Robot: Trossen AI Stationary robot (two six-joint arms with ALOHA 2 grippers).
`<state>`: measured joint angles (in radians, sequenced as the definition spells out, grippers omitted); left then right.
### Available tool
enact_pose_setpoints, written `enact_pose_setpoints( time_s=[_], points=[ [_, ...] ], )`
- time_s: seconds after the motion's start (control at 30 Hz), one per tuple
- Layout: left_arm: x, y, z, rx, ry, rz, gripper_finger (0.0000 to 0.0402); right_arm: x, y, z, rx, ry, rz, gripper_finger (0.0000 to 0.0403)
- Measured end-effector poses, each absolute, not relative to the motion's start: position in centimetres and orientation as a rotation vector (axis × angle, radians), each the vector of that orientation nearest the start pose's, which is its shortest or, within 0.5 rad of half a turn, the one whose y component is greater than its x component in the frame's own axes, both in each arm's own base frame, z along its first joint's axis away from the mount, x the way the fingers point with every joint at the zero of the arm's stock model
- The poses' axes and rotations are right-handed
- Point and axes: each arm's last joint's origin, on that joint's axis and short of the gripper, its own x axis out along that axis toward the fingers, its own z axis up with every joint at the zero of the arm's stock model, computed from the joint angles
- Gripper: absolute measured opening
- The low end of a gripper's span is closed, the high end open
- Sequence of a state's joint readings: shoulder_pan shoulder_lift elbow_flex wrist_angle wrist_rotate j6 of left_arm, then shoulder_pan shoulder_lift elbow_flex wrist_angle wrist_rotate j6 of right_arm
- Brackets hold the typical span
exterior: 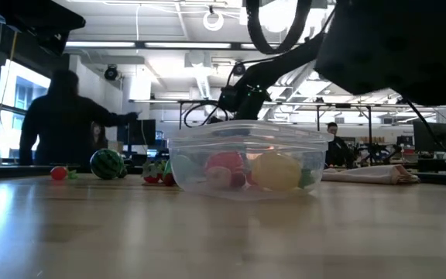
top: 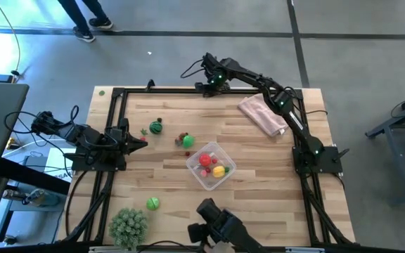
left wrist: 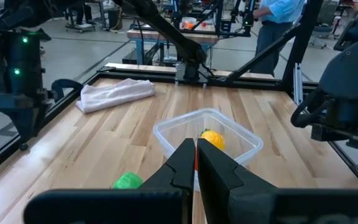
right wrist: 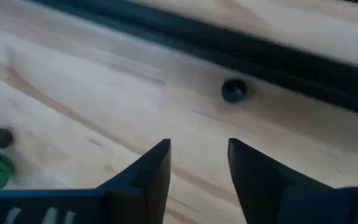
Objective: Pick and placing Produce into tupperware
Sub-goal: Put the blueberry into the transparent container
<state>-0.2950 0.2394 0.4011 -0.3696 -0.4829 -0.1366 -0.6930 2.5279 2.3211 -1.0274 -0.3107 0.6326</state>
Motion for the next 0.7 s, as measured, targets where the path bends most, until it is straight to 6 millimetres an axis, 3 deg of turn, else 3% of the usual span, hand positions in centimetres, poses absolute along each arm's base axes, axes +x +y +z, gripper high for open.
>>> enact_pose_setpoints(
  time_s=[0.2, 0.7],
  points=[
    [8.72, -1.25, 24.54, -0.056, 0.18, 0.2, 0.0008, 40.57, -32.71, 17.27, 1.181, 0.939, -0.81, 0.0189],
    [8.72, -1.25, 24.55, -0.056, 0.18, 0.2, 0.0008, 41.45, -31.94, 16.87, 1.175, 0.901, -0.946, 0.0188]
  ],
)
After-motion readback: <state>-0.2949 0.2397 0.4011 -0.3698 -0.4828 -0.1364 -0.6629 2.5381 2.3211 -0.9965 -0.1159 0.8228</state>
